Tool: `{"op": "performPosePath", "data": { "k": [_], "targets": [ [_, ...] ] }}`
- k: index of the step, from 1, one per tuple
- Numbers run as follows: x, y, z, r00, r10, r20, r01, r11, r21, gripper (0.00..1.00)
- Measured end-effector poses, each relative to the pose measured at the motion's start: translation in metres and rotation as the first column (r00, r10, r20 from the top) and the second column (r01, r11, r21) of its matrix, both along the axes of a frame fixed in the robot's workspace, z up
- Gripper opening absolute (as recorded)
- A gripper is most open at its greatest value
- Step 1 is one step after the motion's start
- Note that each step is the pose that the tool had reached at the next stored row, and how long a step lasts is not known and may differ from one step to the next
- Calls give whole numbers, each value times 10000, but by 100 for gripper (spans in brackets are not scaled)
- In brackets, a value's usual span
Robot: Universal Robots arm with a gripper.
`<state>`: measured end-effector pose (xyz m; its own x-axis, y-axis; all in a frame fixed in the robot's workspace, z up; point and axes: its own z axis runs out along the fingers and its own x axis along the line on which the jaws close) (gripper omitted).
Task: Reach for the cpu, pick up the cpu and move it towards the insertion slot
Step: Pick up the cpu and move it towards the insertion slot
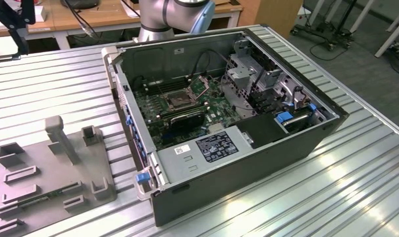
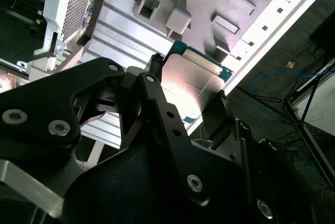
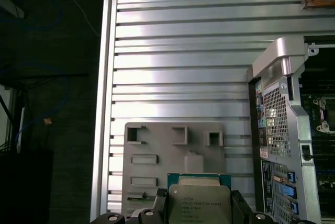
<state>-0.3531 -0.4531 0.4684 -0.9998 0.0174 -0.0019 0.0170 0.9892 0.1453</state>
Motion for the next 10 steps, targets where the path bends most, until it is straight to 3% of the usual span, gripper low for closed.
{"op": "performPosePath", "data": {
  "k": [10],
  "targets": [
    [102, 0, -1, 10000, -1, 0, 1, 10000, 0, 55]
  ]
}}
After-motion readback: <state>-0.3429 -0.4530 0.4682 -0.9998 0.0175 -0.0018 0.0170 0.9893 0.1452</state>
